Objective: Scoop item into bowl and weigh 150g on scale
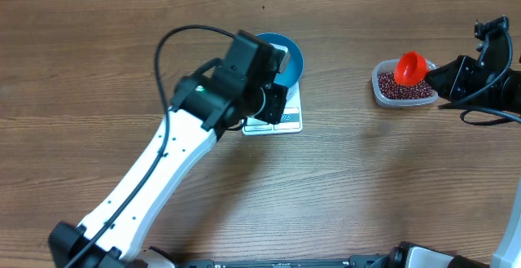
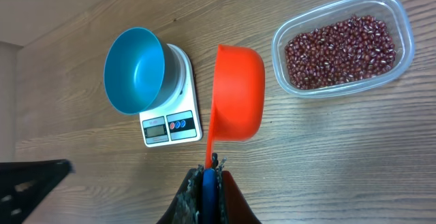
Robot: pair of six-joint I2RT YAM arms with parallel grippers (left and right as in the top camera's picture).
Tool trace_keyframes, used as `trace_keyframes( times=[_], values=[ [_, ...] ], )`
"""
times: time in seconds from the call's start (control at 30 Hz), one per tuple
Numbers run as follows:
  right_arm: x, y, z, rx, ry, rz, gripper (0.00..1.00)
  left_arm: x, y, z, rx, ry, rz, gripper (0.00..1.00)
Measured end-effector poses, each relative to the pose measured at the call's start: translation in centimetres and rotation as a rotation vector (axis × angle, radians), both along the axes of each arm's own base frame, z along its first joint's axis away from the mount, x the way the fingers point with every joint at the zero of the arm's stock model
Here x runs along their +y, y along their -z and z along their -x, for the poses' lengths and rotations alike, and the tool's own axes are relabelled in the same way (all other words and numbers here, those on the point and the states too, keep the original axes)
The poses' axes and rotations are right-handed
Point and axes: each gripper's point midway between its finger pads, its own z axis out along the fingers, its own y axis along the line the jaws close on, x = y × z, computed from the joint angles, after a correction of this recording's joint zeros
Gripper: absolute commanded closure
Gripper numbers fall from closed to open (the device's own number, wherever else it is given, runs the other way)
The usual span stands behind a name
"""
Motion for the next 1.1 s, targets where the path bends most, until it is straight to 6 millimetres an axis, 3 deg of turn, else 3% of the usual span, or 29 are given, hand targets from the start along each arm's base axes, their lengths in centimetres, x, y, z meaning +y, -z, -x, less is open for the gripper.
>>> trace_keyframes(
  times=[0.17, 0.33, 0.7, 1.1],
  values=[
    [0.0, 0.0, 0.1, 0.003, 0.0, -0.001, 0.96, -0.9, 2.9, 0.1, 0.055, 0.013, -0.063, 0.96],
    [0.0, 0.1, 0.1, 0.006, 0.001, 0.0, 0.96, -0.5, 5.8, -0.7, 0.076, -0.048, -0.158, 0.96],
    [0.0, 0.1, 0.1, 0.006, 0.001, 0.0, 0.96, -0.4, 12.8, -2.9, -0.04, -0.122, -0.175, 0.96],
    [0.0, 0.1, 0.1, 0.007, 0.001, 0.0, 0.96, -0.9, 16.8, -3.9, -0.096, -0.133, -0.14, 0.96]
  ],
)
